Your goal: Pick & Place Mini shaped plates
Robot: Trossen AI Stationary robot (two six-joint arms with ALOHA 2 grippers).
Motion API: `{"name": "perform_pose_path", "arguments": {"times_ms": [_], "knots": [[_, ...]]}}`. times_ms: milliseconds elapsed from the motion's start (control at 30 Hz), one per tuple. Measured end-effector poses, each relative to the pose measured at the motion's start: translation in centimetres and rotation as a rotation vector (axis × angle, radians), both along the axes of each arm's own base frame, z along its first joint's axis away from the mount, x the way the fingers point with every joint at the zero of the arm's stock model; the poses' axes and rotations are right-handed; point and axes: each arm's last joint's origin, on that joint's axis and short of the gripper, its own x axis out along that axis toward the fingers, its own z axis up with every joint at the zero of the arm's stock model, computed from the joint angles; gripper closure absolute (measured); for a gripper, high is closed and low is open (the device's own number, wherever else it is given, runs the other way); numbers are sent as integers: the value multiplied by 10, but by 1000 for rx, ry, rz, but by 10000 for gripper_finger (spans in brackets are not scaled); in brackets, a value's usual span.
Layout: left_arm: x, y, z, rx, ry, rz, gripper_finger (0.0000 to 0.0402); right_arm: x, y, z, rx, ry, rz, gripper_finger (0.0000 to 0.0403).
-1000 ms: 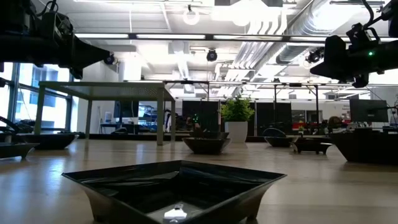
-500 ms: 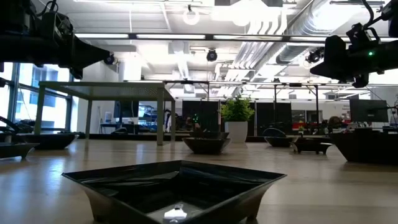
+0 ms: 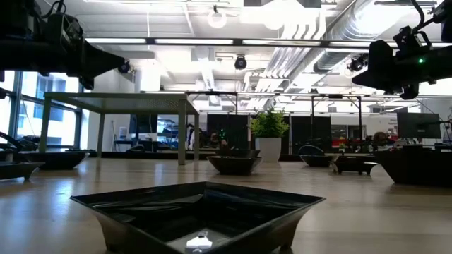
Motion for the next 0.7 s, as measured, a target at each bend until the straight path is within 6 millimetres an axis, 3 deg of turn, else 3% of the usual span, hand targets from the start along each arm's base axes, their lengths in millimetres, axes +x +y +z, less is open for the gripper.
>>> {"name": "perform_pose_path", "arguments": {"times_ms": [367, 500, 700], "knots": [[0, 0, 1, 4, -11, -1, 401, 0, 0, 0, 0, 1, 0, 382], [-1, 0, 8, 11, -82, 1, 401, 0, 0, 0, 0, 0, 0, 382], [-6, 1, 22, -176, -304, 54, 401, 0, 0, 4, -11, -39, 0, 382]]}}
